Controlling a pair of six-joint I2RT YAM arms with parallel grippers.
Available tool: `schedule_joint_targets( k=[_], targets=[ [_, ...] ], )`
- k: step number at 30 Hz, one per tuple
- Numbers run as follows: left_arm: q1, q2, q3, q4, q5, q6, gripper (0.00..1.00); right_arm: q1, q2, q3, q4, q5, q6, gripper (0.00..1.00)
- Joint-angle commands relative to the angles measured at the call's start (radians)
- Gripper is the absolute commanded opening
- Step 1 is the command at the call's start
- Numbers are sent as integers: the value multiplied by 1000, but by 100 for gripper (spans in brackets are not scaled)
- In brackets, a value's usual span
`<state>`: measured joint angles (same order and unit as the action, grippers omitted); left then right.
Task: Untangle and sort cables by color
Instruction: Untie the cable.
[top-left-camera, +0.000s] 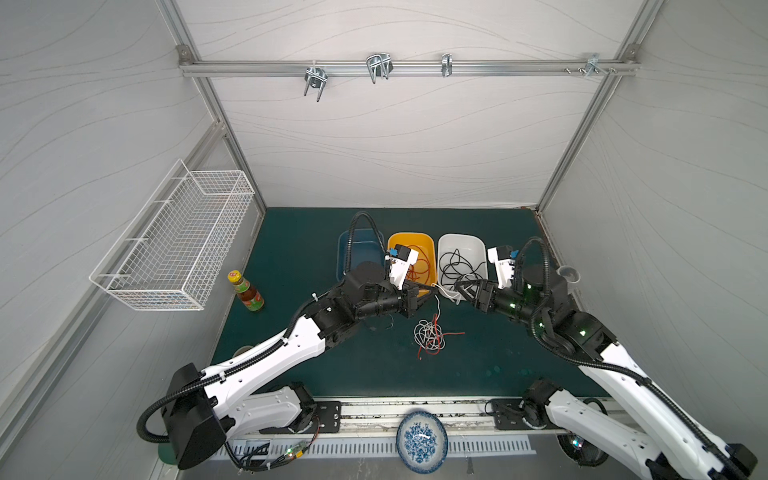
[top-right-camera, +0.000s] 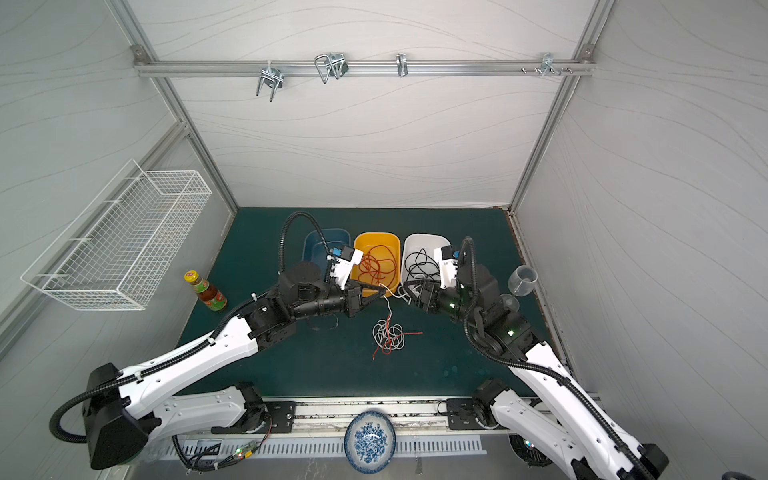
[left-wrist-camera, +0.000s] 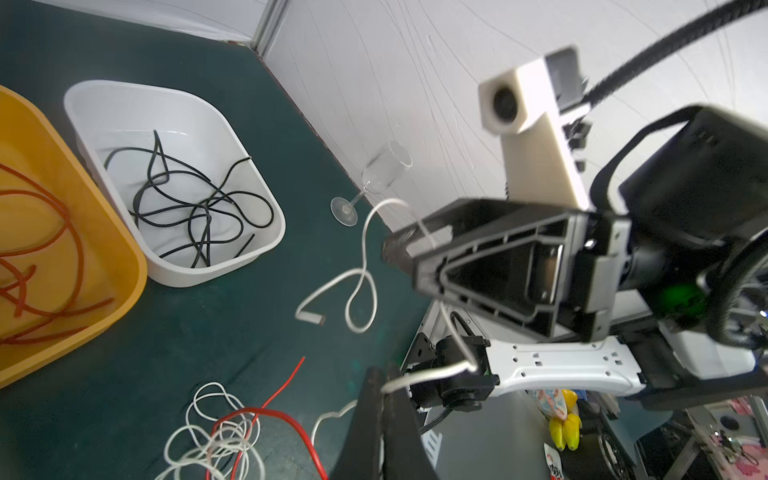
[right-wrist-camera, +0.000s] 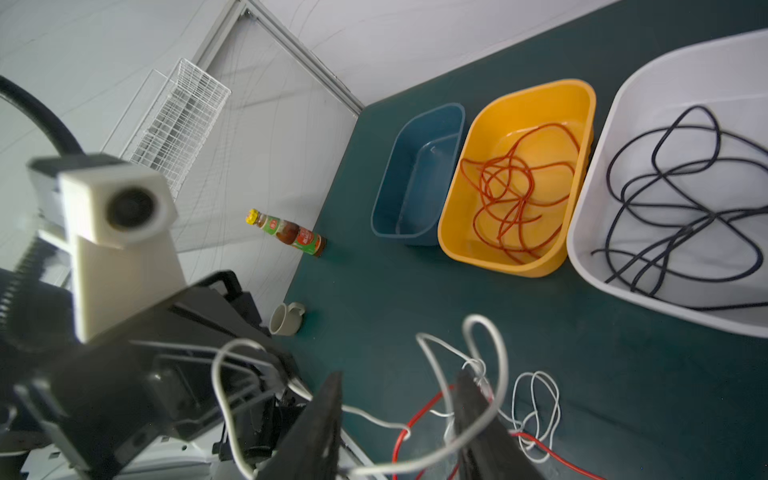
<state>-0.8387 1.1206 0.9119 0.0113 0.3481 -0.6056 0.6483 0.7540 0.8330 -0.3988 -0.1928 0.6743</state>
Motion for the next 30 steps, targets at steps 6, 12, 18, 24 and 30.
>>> schedule_joint_targets(
  k=[6, 12, 18, 24, 30],
  targets=[
    [-2, -9, 114, -148, -116, -69, 0, 0, -85, -181, 196, -118, 55, 60],
    [-2, -4, 163, -234, -177, -85, 0, 61, -148, -295, 296, -76, 67, 62],
    [4, -21, 251, -407, -341, 1, 0, 108, -145, -288, 131, 141, 44, 64],
    [184, -68, 270, -509, -332, 29, 0, 108, -150, -264, -10, 293, 34, 72],
    [369, -53, 283, -557, -371, 87, 0, 106, -200, -268, -39, 362, 25, 81]
  ],
)
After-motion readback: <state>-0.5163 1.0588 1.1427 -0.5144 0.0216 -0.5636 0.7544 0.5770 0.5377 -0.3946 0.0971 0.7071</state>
